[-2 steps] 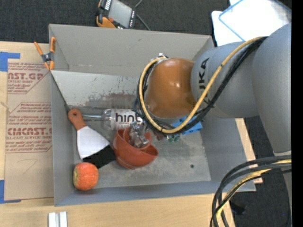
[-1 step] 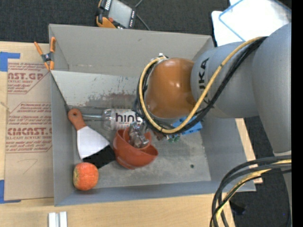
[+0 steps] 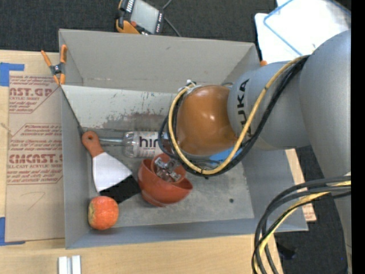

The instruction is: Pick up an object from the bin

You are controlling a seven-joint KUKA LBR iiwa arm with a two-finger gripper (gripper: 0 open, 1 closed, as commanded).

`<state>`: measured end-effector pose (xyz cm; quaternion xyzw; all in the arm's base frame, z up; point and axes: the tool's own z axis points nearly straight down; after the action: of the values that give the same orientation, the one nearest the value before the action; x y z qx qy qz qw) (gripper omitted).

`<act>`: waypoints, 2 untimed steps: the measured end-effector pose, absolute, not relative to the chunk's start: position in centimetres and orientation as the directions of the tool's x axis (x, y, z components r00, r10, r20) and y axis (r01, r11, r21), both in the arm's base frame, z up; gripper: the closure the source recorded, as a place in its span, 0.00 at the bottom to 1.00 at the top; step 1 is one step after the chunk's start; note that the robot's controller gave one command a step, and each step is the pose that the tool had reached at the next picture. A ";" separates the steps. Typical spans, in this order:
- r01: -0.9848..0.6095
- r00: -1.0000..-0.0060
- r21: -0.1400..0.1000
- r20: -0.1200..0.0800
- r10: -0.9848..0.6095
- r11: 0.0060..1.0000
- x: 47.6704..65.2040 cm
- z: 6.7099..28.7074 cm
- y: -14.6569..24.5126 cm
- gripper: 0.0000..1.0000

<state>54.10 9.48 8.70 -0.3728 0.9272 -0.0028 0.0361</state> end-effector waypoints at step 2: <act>-0.860 -0.505 -0.048 -0.059 -0.861 0.508 54.9 12.5 12.7 1.00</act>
Offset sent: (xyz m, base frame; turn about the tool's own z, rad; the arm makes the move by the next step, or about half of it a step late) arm 0.0081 0.0306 0.0383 -0.2759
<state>54.90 12.69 12.51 -0.4959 0.8675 -0.0061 0.0374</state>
